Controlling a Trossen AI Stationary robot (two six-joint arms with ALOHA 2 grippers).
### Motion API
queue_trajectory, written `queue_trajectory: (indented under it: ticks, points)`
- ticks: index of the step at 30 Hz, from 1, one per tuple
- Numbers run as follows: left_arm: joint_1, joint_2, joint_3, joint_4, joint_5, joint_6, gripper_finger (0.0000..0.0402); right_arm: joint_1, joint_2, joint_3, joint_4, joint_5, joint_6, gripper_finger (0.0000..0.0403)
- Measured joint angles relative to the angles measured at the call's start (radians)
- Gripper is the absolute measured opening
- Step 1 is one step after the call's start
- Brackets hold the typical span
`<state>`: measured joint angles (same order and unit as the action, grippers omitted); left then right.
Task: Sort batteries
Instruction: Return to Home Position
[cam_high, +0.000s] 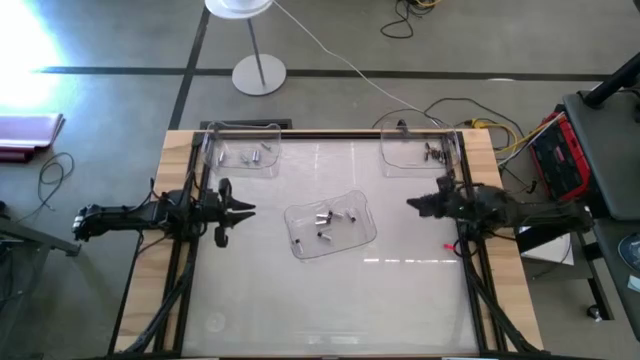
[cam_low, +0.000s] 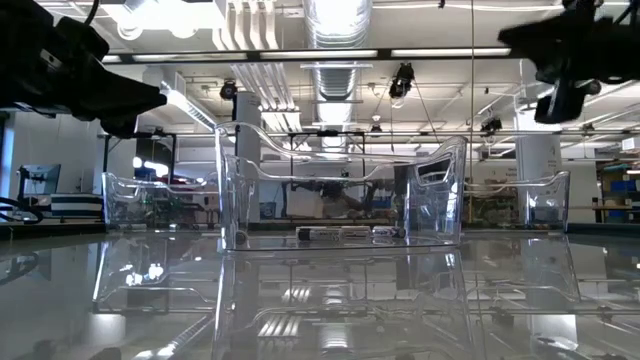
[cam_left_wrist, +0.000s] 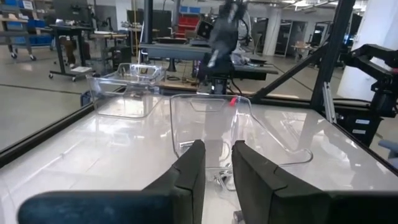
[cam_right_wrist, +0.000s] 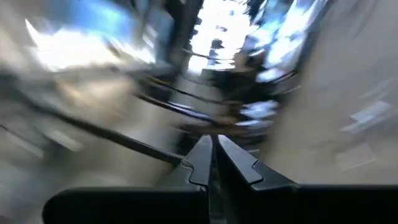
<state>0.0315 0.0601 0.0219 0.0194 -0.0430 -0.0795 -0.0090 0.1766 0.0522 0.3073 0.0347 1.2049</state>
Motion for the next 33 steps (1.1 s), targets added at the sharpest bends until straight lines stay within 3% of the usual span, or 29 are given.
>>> queue_trajectory:
  ticks: [4, 8, 15, 19, 21, 29, 33]
  points:
    - [0.0, 0.005, 0.0, 0.003, 0.0, 0.0, 0.0061, 0.0, 0.003, 0.06, 0.024, -0.004, 0.482, 0.0013]
    - [0.0, 0.011, 0.001, 0.002, 0.0, 0.0, 0.0061, 0.0, 0.003, 0.122, 0.019, -0.009, 0.636, 0.0013]
    - [0.0, 0.015, 0.002, 0.003, 0.0, 0.0, 0.0061, 0.0, 0.0, 0.21, 0.008, -0.009, 0.508, 0.0013]
    - [0.0, 0.016, 0.002, 0.003, 0.0, 0.0, 0.0061, 0.0, -0.012, 0.238, -0.174, -0.035, 0.16, 0.0013]
    - [0.0, 0.016, 0.002, 0.003, 0.0, 0.0, 0.0061, 0.0, -0.019, 0.25, -0.278, -0.03, 0.086, 0.0013]
    - [0.0, 0.017, 0.002, 0.002, 0.0, 0.0, 0.0061, 0.0, -0.036, 0.338, -0.659, -0.009, 0.209, 0.0013]
    - [0.0, 0.017, 0.002, 0.003, 0.001, 0.0, 0.0061, 0.0, -0.031, 0.353, -0.711, -0.009, 0.198, 0.0013]
